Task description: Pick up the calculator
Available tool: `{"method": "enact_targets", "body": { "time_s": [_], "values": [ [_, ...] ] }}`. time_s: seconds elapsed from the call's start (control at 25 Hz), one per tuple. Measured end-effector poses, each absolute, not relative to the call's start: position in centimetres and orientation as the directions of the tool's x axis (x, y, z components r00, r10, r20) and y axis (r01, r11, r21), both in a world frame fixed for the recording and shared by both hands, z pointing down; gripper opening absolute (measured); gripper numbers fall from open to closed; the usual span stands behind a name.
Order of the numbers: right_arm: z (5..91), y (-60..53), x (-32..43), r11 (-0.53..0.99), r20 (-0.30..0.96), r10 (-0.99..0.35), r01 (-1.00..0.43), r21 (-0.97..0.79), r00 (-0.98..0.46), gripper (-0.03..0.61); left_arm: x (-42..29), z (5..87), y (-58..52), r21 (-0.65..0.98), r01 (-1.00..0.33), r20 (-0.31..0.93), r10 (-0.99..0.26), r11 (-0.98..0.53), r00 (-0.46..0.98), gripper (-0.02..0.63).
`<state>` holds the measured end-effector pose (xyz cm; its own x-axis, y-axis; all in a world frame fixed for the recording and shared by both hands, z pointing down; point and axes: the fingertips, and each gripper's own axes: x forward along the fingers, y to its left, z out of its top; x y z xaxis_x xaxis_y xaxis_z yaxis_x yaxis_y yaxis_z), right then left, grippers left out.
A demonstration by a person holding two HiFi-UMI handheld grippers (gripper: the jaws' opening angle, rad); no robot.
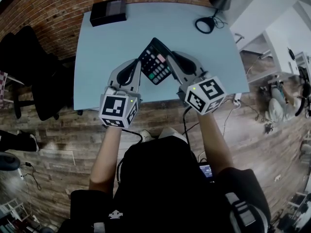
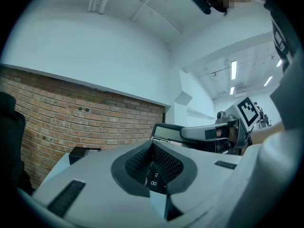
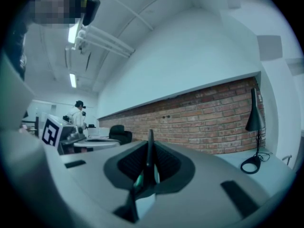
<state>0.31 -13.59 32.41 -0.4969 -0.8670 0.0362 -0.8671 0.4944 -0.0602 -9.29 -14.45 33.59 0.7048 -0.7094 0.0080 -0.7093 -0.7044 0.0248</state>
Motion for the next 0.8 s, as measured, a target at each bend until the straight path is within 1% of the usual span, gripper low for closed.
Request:
{"method": "enact_targets", "body": {
  "time_s": [0.8],
  "values": [
    [30.7, -7.7, 5.6, 0.523, 0.002, -0.852, -0.850, -0.069, -0.524, 0.044, -4.7, 32.1, -9.1, 0.010, -0.745, 0.006, -0.745, -0.667, 0.667, 0.008]
  ]
}}
